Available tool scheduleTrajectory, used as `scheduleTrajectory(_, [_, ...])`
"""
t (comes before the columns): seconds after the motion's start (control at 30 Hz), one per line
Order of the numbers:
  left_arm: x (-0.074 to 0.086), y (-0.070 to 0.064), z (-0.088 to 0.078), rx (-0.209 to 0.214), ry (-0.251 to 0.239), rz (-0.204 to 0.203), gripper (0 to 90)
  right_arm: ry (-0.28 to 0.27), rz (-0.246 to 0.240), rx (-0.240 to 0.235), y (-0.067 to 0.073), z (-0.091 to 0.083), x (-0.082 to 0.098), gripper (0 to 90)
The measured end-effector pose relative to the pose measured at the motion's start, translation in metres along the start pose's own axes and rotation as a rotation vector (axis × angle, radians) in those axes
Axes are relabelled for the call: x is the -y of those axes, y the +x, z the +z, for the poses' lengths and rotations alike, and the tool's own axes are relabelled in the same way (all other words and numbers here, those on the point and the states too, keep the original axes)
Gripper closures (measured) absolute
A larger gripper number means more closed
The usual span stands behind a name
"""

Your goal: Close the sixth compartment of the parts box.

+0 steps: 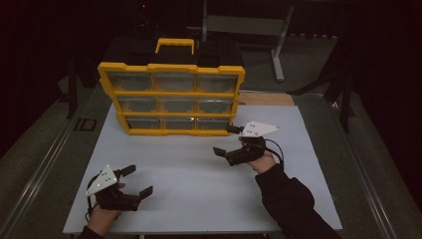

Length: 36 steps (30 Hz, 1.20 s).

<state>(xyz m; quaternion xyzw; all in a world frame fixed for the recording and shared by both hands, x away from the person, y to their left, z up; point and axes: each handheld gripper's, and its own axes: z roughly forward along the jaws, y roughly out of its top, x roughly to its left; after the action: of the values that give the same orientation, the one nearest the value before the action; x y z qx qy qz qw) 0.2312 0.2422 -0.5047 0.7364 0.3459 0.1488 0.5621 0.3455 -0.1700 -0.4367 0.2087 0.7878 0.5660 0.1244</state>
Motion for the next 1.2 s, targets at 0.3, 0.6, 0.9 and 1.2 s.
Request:
scheduleTrajectory(0.3, [0.000,-0.001,0.000,0.003,-0.001,0.001,0.0,0.009,-0.003,0.022,0.000,-0.016,0.014,9.3])
scheduleTrajectory(0.6, [0.000,0.000,0.000,0.004,-0.002,0.000,0.0,-0.023,0.007,0.022,0.003,-0.036,0.025,9.3])
scheduleTrajectory(0.9, [0.000,0.000,0.000,0.004,0.000,0.001,0.0,-0.031,0.027,0.034,0.007,-0.059,0.040,9.3])
scheduleTrajectory(1.2, [0.000,0.000,0.000,0.004,0.002,0.002,0.0,-0.039,0.055,0.060,0.010,-0.079,0.059,9.3])
